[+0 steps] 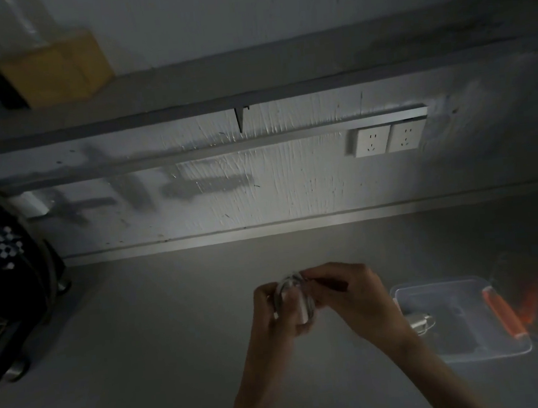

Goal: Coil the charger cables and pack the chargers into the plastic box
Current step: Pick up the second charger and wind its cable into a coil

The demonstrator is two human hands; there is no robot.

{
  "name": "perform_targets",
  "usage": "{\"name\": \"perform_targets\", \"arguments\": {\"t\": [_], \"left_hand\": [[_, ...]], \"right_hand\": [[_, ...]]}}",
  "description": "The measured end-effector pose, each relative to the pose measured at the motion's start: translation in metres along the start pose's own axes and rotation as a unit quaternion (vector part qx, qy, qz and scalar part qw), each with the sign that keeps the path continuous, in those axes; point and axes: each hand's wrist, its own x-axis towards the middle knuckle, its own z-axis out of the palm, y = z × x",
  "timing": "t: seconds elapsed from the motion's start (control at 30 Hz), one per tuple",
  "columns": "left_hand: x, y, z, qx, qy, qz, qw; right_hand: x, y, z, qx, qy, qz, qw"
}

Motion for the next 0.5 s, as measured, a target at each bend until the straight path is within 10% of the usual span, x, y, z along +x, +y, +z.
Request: {"name": "perform_targets", "arguments": {"t": [0.23, 0.5], "left_hand": [[0.016, 0.014, -0.005, 0.045, -0.074, 0.033, 0.996], [0.013, 0.012, 0.018, -0.037, 0.033, 0.012, 0.999]], "right_hand": [[0.012, -0.004, -0.005, -0.021, -0.043, -0.045, 0.998], [0.01, -0.003, -0.003, 0.048, -0.026, -0.041, 0.998]]}}
